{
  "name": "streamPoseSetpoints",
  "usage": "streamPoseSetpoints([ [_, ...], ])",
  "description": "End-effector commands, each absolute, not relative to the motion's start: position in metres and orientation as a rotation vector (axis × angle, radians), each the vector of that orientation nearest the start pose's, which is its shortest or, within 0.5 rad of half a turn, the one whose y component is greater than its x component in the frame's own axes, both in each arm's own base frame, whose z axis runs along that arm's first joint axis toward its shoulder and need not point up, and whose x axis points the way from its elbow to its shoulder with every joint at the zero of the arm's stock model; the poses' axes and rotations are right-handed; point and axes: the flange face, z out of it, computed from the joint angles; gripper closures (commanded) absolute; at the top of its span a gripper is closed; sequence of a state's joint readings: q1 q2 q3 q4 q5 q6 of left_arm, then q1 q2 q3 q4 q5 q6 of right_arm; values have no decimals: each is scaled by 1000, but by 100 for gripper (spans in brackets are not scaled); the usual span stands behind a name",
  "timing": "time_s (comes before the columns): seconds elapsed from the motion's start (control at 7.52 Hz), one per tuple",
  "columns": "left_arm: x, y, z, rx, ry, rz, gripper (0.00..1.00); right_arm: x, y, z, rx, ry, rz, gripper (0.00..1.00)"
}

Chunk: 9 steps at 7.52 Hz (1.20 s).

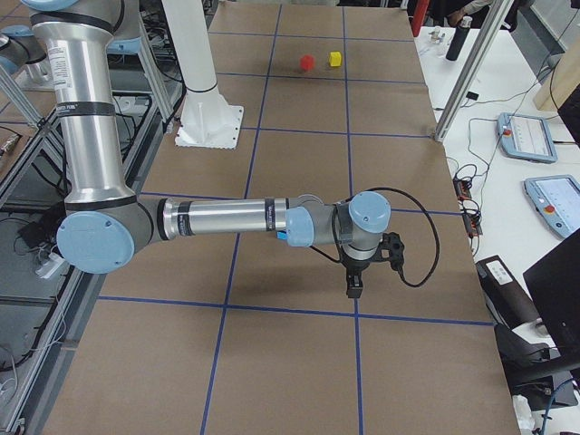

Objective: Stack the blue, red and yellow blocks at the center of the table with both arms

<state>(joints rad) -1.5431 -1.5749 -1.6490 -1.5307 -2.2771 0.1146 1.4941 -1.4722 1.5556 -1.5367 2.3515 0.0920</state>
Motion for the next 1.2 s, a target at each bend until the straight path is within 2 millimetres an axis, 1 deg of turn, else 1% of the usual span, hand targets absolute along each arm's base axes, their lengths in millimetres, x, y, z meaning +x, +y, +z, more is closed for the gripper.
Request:
streamPoseSetpoints([
  [0.0,-45,-524,591,147,704,199,0,21,-542,589,89,-804,-60,0],
  [0.13,-29,-527,587,140,705,223,0,22,-544,585,95,-789,-57,0],
  [0.27,-24,-526,593,104,708,192,0,12,-547,582,88,-791,-66,0],
  [0.4,-24,-521,593,110,710,180,0,11,-541,587,84,-795,-70,0],
  [0.53,-24,-520,590,117,709,182,0,11,-537,588,109,-798,-98,0],
  [0.67,-25,-520,582,135,709,186,0,11,-518,609,148,-818,-128,0],
  [0.8,-25,-515,572,155,710,192,0,5,-503,612,214,-849,-137,0],
  [0.93,-26,-501,568,161,711,188,0,-13,-494,602,194,-882,-28,0],
  [1.06,-26,-493,563,169,713,191,0,-51,-475,602,172,-886,-24,0],
])
